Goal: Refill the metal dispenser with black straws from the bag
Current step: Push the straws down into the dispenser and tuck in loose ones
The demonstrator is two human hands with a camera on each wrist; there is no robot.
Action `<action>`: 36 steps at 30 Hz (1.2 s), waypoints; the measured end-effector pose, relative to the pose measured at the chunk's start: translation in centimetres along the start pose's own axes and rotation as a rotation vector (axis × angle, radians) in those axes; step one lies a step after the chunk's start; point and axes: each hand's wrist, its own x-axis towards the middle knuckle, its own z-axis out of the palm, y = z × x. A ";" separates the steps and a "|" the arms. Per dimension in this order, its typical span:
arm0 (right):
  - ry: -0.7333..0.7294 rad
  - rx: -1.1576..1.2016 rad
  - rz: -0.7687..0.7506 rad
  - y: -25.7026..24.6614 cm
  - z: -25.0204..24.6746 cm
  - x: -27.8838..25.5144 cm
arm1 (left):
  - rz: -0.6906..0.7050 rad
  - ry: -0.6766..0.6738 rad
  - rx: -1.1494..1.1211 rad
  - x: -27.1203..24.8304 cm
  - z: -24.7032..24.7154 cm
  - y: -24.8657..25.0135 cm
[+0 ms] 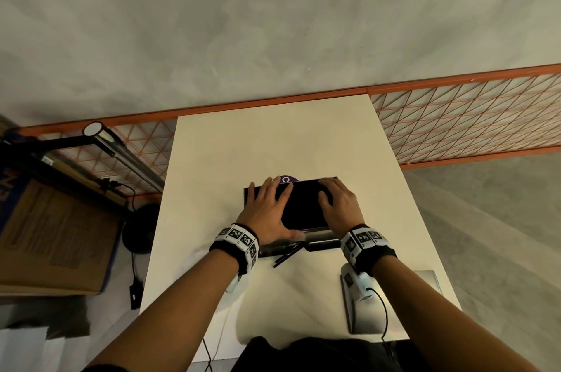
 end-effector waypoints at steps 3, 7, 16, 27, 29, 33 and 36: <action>0.034 -0.011 -0.045 -0.4 -0.5 0.4 | 0.023 -0.089 0.041 0.6 -0.9 0.2; 0.064 0.012 -0.126 -1.5 -0.8 0.4 | 0.052 -0.222 0.055 1.5 -2.3 0.4; -0.249 0.102 -0.082 -3.1 0.2 -3.8 | 0.075 -0.301 -0.056 3.4 -3.6 -0.5; -0.672 0.542 1.032 0.8 5.8 -8.0 | 0.078 -0.242 -0.137 4.4 -3.4 -1.7; -0.569 0.672 1.123 0.8 6.5 -8.0 | 0.075 -0.234 -0.160 4.6 -3.5 -1.9; -0.381 0.854 1.221 0.4 7.7 -7.1 | 0.062 -0.230 -0.182 5.0 -3.7 -2.2; -0.265 0.935 1.261 -0.2 8.3 -6.5 | 0.053 -0.230 -0.203 5.2 -3.8 -2.3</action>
